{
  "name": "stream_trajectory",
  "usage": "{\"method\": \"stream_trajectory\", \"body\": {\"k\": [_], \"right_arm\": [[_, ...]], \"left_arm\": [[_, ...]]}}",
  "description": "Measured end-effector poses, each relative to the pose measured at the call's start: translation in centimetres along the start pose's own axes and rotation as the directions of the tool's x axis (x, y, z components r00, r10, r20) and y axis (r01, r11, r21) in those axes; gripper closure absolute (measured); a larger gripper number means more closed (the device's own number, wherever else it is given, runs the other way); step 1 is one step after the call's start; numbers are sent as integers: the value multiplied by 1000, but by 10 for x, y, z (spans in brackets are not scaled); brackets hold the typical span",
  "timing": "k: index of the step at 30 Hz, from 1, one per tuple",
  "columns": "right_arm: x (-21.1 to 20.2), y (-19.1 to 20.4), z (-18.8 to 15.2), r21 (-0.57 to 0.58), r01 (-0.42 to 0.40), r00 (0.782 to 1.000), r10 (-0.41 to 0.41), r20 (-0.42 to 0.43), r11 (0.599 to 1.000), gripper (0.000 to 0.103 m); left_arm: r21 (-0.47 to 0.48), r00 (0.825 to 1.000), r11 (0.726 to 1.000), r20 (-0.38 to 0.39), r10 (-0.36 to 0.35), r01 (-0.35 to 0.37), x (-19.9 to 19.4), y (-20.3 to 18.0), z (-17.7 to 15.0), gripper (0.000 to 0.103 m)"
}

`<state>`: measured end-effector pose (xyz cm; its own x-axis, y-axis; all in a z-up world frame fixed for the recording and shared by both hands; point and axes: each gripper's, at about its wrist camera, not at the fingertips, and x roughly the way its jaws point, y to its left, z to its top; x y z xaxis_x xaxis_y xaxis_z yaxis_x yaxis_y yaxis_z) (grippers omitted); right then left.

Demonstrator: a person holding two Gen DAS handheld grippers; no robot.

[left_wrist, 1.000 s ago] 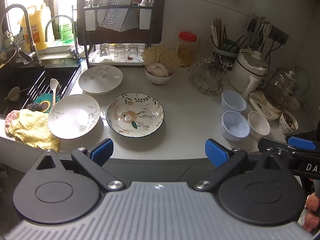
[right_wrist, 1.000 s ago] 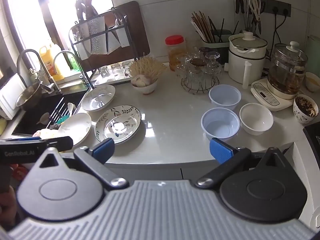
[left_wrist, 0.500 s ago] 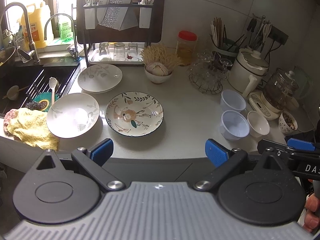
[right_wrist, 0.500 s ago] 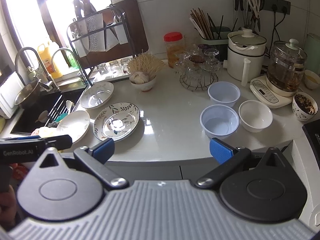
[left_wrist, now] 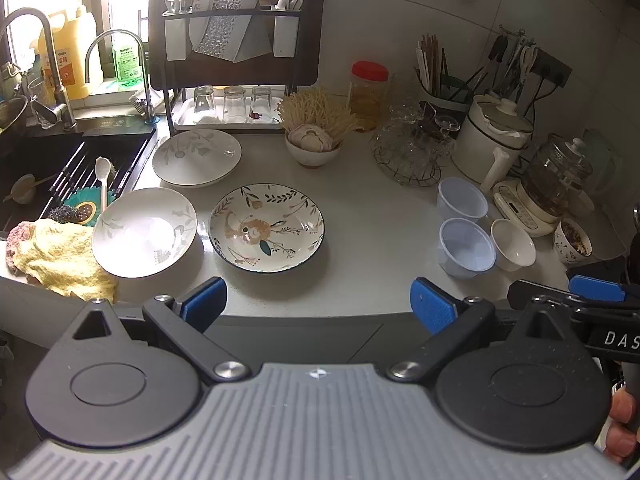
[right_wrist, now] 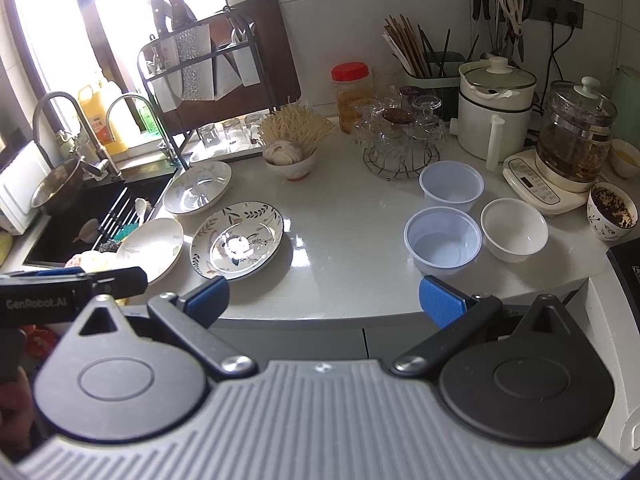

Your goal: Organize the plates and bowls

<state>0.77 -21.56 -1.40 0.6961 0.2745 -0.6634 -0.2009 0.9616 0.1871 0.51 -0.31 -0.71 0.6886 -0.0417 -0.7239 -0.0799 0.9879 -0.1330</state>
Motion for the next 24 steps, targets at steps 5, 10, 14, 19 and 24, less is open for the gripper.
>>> {"method": "stream_trajectory", "body": {"k": [5,10,14,19,24], "right_arm": [[-1,0,-2,4,-2,1000,2,-4,1000,0],[-2,2,-3,1,-6,1000,6,6,1000,0],[-3,3,-6,6,-18,1000,18,8,1000,0],[-3,2,-8,26,-26,1000,26,1,999,0],[-5,2,-8,26,-20,1000,20,11,999,0]], "left_arm": [[-17,1000,1000,-10,-2,2,-1,2,-2,3],[-10,1000,1000,-3,-1,1,-5,3,-2,3],[-5,1000,1000,-3,-3,3,-5,3,-2,3],[-23,1000,1000,-16,-10,10,-3,8,-4,3],[-44,1000,999,-7,-8,8,-3,13,-2,3]]}}
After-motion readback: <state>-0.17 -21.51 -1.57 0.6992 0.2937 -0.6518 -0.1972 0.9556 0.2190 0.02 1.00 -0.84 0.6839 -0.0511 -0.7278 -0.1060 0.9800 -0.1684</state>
